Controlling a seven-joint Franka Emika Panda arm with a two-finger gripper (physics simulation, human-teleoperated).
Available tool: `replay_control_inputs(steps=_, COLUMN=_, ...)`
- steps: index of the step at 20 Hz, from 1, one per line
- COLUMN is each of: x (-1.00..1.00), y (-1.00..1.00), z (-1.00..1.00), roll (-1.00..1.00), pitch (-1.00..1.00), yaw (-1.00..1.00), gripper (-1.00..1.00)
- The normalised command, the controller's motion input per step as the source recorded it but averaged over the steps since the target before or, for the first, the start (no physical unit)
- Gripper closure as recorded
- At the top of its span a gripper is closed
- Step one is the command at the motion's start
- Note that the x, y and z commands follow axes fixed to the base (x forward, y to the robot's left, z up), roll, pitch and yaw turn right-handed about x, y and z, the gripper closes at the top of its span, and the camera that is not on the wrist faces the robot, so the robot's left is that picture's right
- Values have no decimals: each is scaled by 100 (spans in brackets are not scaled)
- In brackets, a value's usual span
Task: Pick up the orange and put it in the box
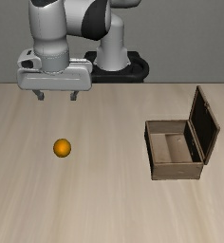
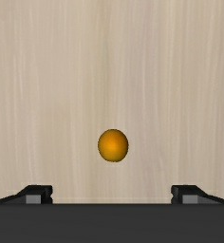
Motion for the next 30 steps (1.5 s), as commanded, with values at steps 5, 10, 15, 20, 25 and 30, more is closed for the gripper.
replay_control_inputs(steps=5, x=0, y=0, z=-100, roll=0, pitch=0, yaw=0, gripper=-100)
replay_control_inputs(steps=10, x=0, y=0, z=-100, roll=0, pitch=0, yaw=0, gripper=-100)
replay_control_inputs(steps=15, x=0, y=0, z=-100, roll=0, pitch=0, yaw=0, gripper=-100)
replay_control_inputs(steps=20, x=-20, y=0, z=-20, roll=0, pitch=0, yaw=0, gripper=100)
replay_control_inputs(steps=25, x=0, y=0, z=20, roll=0, pitch=0, yaw=0, gripper=100)
replay_control_inputs(steps=30, x=0, y=0, z=0, roll=0, pitch=0, yaw=0, gripper=100)
